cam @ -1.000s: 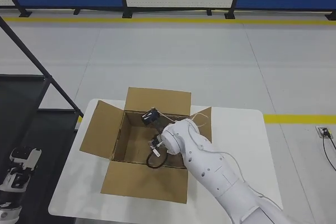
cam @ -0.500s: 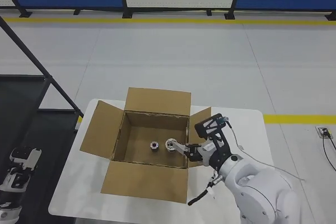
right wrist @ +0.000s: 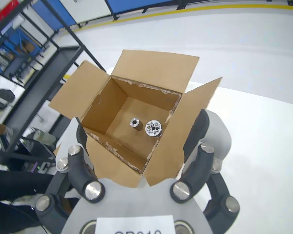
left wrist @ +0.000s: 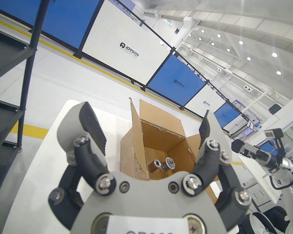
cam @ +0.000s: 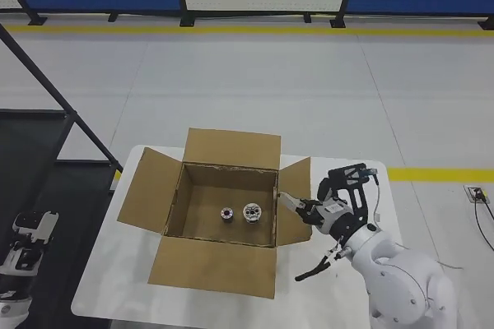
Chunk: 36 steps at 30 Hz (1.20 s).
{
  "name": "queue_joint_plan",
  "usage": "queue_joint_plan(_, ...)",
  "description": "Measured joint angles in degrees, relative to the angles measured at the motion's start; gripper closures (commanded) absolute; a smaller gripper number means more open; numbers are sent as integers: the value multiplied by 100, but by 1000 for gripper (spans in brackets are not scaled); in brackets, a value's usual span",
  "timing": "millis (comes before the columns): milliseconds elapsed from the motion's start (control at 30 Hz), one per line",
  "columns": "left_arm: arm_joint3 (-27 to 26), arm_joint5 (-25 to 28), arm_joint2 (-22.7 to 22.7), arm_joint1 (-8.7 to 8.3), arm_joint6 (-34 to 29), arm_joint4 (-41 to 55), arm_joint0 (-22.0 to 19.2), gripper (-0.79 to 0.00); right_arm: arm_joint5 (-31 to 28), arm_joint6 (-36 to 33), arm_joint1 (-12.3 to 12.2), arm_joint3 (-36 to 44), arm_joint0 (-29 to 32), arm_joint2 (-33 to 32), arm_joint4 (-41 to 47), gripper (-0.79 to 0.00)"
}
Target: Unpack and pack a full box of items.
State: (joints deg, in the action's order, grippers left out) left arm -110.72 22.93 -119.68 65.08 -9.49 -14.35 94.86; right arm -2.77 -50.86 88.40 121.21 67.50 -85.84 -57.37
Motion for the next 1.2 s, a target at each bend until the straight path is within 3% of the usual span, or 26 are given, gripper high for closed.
queue_joint_plan(100,188,-631,180,-25,-147,-281,-378,-785,71,21,-44,-293,-7,-494,455,-785)
queue_joint_plan(200,536,-933,441,-58,-333,-650,-779,-785,21,-148,-95,-756,-74,-898,994,-785)
queue_joint_plan(433,1383,-924,1335,-96,-590,-1435,-1761,-785,-543,-746,-227,-2057,-584,-1200,2206,-785)
queue_joint_plan(533,1498,-755,1702,-92,-693,-1642,-1944,-785,-785,-922,-268,-2265,-722,-1080,2493,-785)
queue_joint_plan(700,1522,-450,2097,-77,-688,-1768,-2039,-785,-1043,-1120,-316,-2300,-856,-857,3037,-785)
queue_joint_plan(867,1126,-285,2151,-72,-623,-1609,-1880,-785,-1183,-1303,-359,-2167,-950,-518,3460,-785)
queue_joint_plan(1200,828,58,2411,-96,-899,-1825,-1881,-785,-688,-942,-333,-2525,-1713,772,2931,-785)
